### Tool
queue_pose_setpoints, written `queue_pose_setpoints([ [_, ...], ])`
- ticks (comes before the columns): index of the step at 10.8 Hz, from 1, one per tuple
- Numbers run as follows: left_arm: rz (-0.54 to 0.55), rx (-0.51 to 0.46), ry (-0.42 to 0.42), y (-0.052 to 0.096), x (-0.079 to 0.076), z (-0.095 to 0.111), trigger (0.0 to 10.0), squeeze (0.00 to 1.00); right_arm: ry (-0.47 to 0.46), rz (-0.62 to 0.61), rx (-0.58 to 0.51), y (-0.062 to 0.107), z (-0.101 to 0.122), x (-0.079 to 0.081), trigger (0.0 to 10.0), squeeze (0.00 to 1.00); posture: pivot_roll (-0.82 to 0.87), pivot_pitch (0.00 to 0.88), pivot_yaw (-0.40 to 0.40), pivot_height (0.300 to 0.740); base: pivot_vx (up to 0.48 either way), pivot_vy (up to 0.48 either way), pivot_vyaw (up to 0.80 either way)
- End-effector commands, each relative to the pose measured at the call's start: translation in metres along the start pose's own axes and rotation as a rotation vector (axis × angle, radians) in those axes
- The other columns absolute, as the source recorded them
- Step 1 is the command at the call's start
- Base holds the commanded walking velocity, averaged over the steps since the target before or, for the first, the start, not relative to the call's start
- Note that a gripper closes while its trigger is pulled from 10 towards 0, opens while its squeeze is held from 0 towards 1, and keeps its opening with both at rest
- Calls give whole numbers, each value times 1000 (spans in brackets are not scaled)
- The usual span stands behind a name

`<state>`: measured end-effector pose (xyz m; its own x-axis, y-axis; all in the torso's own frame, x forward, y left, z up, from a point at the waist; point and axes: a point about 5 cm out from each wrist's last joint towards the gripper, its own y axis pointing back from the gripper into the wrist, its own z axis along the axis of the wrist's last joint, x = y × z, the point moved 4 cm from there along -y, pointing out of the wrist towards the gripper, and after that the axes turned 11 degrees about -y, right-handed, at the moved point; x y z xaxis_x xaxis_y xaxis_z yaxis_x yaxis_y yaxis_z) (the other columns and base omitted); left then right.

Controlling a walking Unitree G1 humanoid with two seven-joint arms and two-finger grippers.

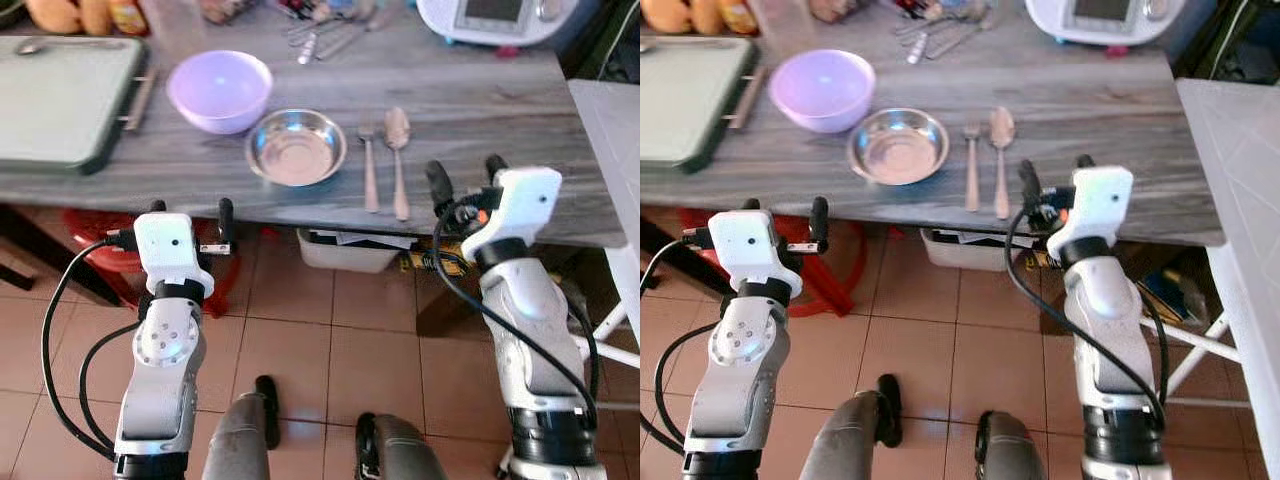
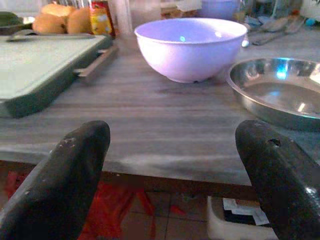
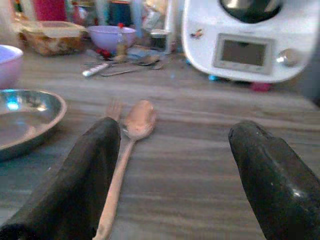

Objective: Setting the table

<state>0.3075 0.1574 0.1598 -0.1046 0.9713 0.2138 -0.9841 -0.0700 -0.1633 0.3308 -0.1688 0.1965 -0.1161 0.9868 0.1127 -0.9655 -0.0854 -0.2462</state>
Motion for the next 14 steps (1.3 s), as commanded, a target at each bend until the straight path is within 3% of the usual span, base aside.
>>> queue_pose_setpoints([
  [1, 6, 5, 0, 0, 1, -2, 10000, 0, 42, -43, 4, 5, -1, -8, 10000, 0, -32, 161, -14, 740, -262, 0, 0],
  [3, -5, 5, 0, 0, -1, -3, 10000, 0, 94, -93, 9, 7, -5, -15, 10000, 0, -32, 163, -12, 740, -292, 0, 0],
  [5, -8, 10, -2, 2, 0, -4, 10000, 0, 55, -151, 42, 9, -12, -22, 10000, 0, -28, 171, -7, 740, -289, 0, 0],
  [7, -8, 12, -4, 1, 0, -5, 10000, 0, 54, -142, 58, 8, -16, -18, 10000, 0, -31, 177, -12, 740, -291, 0, 0],
  [9, -13, 10, 0, 1, -2, -4, 10000, 0, 129, -205, 77, 5, -21, -24, 10000, 0, -33, 184, -13, 740, -127, 0, 0],
  [10, -15, 14, -1, 2, -3, -5, 10000, 0, 73, -193, 66, 5, -22, -23, 10000, 0, -33, 185, -13, 740, 0, 0, 0],
  [11, -30, -2, 2, 2, -4, -4, 10000, 0, 94, -230, 59, 6, -21, -27, 10000, 0, -33, 187, -14, 740, 0, 0, 0],
  [14, -44, 3, 15, 5, -6, -5, 10000, 0, 62, -125, 40, 12, -19, -12, 10000, 0, -36, 187, -13, 740, 0, 0, 0],
])
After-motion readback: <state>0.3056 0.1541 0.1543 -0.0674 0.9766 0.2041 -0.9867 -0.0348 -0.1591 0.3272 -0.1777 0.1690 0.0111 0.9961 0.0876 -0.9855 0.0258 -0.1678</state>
